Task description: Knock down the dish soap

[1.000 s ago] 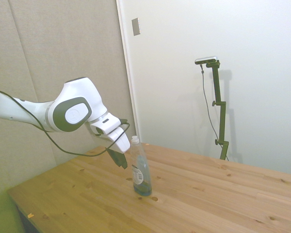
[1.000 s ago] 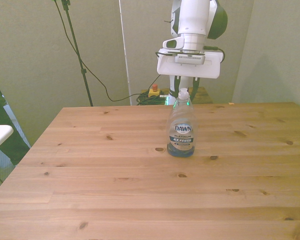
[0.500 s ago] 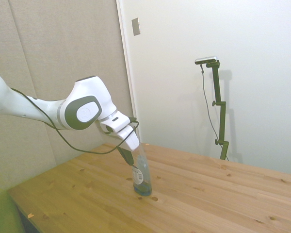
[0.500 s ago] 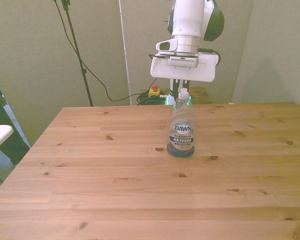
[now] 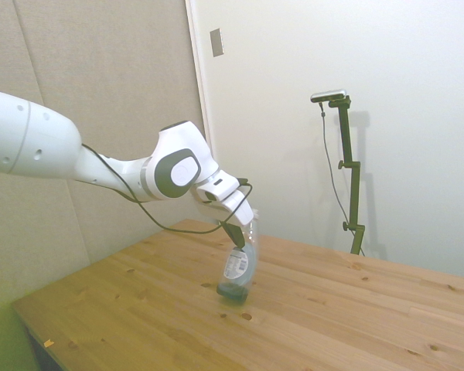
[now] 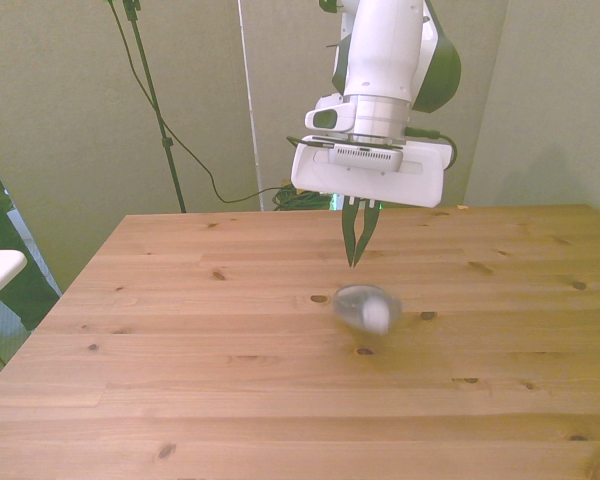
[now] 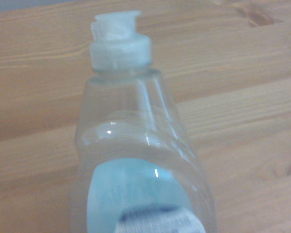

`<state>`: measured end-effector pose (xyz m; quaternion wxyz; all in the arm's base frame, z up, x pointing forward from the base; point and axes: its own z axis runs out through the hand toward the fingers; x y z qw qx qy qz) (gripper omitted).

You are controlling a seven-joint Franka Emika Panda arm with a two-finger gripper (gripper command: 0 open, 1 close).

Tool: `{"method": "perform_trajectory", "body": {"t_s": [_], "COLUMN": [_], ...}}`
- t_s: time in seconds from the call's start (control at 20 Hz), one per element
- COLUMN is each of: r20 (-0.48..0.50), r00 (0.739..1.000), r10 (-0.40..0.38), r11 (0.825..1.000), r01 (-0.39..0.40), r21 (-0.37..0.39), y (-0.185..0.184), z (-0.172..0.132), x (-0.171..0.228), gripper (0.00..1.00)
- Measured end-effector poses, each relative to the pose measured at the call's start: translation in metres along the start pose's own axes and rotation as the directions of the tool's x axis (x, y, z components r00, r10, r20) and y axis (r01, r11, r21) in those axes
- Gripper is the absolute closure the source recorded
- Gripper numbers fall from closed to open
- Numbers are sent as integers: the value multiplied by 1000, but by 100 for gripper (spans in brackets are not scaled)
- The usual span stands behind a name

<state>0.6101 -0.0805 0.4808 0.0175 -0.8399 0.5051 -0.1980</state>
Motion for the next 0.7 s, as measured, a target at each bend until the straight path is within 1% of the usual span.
{"method": "perform_trajectory", "body": {"t_s": [0.25, 0.55, 0.7], "r20": [-8, -43, -55], "r00": [1000, 998, 997], "r10": [9, 35, 49], "r11": [1000, 998, 997], "r01": [-9, -33, -46], "r21": [19, 50, 55], "y": [-20, -31, -36], "z": [10, 5, 8], "x": [11, 35, 48], "gripper": [100, 100, 100]}}
